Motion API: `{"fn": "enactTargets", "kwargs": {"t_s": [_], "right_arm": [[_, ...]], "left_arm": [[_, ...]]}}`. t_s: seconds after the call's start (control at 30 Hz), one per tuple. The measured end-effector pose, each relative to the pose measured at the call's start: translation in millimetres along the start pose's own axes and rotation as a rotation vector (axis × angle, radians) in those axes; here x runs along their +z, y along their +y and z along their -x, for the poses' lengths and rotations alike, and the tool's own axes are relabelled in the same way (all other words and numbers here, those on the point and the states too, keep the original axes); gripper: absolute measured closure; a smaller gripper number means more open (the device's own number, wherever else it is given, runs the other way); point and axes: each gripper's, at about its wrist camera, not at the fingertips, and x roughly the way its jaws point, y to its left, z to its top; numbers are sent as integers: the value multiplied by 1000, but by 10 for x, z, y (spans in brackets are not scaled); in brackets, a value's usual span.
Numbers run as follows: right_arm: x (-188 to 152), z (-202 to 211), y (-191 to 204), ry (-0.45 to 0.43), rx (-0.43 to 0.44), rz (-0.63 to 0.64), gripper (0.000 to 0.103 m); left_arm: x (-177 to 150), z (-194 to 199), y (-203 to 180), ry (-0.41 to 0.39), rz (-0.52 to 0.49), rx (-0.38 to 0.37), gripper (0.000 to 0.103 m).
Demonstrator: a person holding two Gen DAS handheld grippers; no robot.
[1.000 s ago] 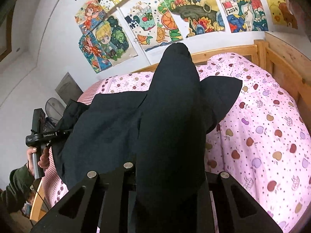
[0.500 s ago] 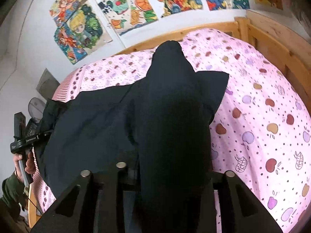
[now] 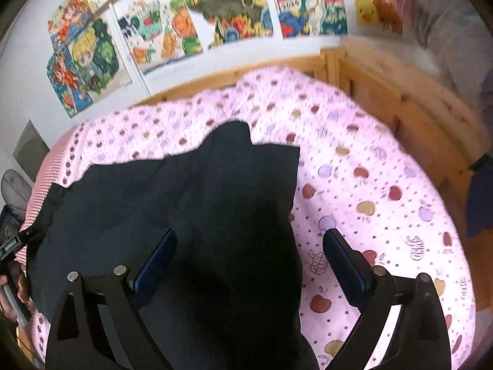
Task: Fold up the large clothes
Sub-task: 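Open both tools and lift them back from the folded jacket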
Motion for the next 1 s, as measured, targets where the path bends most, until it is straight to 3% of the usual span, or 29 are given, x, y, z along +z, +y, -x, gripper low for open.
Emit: {"fn": "enactTargets", "kwargs": {"t_s": [0.27, 0.57, 0.73, 1.0], "right_arm": [[-105, 370, 143, -153, 85, 38, 3], [-278, 840, 353, -318, 95, 86, 2], [-429, 1112, 480, -392, 102, 115, 2], [-586, 1396, 595, -438, 128, 140, 2]], "left_arm": [[-29, 368, -155, -143, 35, -5, 1], [-270, 907, -573, -285, -95, -64, 0], [-380, 1154, -720, -299, -150, -46, 0], [-566, 1495, -823, -341, -199, -56, 0]]}}
